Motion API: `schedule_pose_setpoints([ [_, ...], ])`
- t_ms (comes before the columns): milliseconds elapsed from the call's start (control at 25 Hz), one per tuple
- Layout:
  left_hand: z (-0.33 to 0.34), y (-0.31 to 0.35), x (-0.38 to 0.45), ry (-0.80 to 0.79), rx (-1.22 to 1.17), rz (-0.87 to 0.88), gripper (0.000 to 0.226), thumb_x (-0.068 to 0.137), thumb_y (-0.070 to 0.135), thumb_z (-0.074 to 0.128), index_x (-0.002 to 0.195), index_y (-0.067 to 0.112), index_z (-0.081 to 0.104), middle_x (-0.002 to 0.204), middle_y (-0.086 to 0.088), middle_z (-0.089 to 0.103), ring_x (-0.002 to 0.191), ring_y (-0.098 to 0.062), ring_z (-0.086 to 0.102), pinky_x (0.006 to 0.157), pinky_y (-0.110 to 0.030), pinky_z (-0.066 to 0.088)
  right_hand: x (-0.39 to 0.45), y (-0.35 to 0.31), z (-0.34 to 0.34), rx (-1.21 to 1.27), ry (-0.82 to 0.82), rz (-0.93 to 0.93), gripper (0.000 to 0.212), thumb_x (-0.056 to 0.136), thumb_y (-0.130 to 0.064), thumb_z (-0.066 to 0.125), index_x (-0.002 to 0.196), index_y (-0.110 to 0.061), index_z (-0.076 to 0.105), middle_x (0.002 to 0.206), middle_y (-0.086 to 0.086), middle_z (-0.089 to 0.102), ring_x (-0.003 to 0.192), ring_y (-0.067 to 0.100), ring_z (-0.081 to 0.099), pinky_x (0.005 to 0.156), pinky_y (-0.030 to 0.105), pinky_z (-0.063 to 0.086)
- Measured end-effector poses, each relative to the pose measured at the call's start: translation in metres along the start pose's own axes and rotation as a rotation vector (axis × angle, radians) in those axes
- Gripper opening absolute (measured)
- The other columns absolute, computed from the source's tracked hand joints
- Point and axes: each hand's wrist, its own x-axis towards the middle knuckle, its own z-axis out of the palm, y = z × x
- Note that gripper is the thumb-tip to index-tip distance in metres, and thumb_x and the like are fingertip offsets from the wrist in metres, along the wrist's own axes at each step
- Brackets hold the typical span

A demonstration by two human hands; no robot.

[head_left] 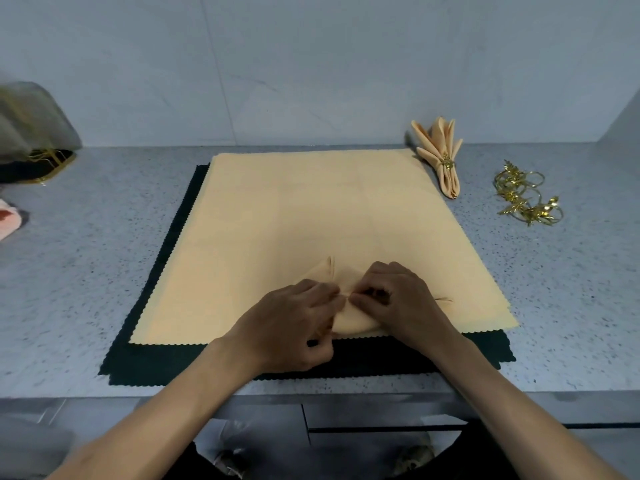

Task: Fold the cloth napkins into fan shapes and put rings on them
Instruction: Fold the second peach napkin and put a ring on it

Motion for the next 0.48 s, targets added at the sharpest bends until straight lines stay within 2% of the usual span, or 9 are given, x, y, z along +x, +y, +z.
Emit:
schedule_pose_setpoints([
  [160, 0.000, 0.007, 0.003, -0.001, 0.073, -0.045, 0.055, 0.087, 0.051, 0.050, 0.124, 0.012, 0.062, 0.123, -0.002, 0.062, 0.105, -0.021, 0.062, 0.079, -0.033, 0.057, 0.000, 0.000, -0.001, 0.000, -0.005, 0.003, 0.008, 0.089, -0.031, 0.069, 0.086, -0.024, 0.071, 0.085, -0.015, 0.060, 0.085, 0.005, 0.049, 0.075, 0.016, 0.034],
  [320, 0.002, 0.014, 0.015, -0.010, 0.104, -0.080, 0.047, 0.081, 0.036, 0.041, 0.115, 0.013, 0.064, 0.105, -0.002, 0.066, 0.086, -0.021, 0.062, 0.067, -0.034, 0.055, 0.001, 0.001, -0.001, 0.014, 0.004, 0.015, 0.007, 0.087, -0.031, 0.071, 0.083, -0.026, 0.070, 0.082, -0.016, 0.059, 0.084, 0.005, 0.051, 0.072, 0.015, 0.034],
  [480, 0.000, 0.009, 0.019, 0.043, 0.045, -0.093, 0.039, 0.078, 0.034, 0.045, 0.104, 0.020, 0.069, 0.101, 0.004, 0.067, 0.081, -0.016, 0.060, 0.063, -0.026, 0.051, 0.002, 0.003, -0.002, 0.047, 0.001, 0.030, 0.006, 0.086, -0.032, 0.071, 0.082, -0.030, 0.070, 0.082, -0.017, 0.060, 0.085, 0.003, 0.052, 0.071, 0.013, 0.033],
])
